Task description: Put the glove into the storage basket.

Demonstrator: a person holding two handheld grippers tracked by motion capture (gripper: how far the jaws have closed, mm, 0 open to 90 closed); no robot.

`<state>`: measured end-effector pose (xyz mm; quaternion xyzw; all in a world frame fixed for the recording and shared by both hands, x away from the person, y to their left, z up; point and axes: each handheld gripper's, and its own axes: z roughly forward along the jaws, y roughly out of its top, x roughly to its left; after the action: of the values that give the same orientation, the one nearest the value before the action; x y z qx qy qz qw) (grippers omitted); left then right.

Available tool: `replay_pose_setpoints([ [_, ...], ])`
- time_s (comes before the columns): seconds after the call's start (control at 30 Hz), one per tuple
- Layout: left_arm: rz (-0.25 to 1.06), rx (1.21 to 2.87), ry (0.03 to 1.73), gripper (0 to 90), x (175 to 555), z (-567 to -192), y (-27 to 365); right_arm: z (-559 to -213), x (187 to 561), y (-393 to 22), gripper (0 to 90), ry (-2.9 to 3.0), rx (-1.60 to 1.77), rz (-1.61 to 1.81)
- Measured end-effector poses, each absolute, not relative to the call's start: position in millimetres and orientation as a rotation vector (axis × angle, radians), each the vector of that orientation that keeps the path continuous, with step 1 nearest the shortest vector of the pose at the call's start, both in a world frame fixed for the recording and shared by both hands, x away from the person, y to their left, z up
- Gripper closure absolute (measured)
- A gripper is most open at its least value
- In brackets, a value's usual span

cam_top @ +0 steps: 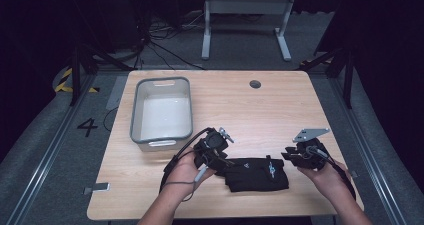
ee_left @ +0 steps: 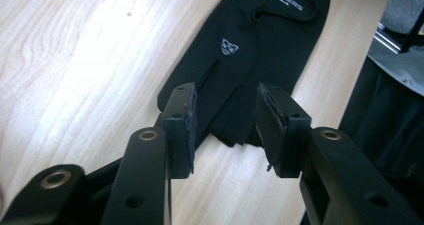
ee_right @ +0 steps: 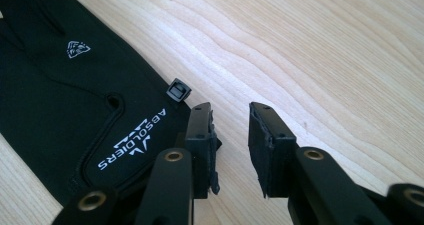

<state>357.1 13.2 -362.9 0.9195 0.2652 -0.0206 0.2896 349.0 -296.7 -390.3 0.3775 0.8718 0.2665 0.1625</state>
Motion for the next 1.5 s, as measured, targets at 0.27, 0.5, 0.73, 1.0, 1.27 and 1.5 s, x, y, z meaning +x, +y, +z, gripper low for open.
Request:
replay_pose_setpoints([
  [0.27, -0.023, 2.410, 0.723, 57.2, 362, -367, 11, -389, 352, -311, 69.8, 2.459, 1.135, 0.785],
  [0.5, -0.067, 2.402, 0.675, 51.4, 366, -380, -5, -390, 351, -323, 67.8, 2.440, 1.184, 0.783],
  [0.73, -0.076, 2.378, 0.648, 50.7, 369, -390, -20, -391, 346, -330, 65.6, 2.425, 1.213, 0.790],
  [1.0, -0.091, 2.435, 0.583, 45.8, 373, -408, -39, -394, 342, -334, 64.1, 2.425, 1.240, 0.792],
  [1.27, -0.088, 2.467, 0.544, 42.8, 371, -421, -51, -394, 342, -335, 62.1, 2.429, 1.262, 0.818],
  [1.5, -0.093, 2.519, 0.478, 36.0, 369, -433, -59, -395, 343, -333, 60.6, 2.449, 1.260, 0.831],
])
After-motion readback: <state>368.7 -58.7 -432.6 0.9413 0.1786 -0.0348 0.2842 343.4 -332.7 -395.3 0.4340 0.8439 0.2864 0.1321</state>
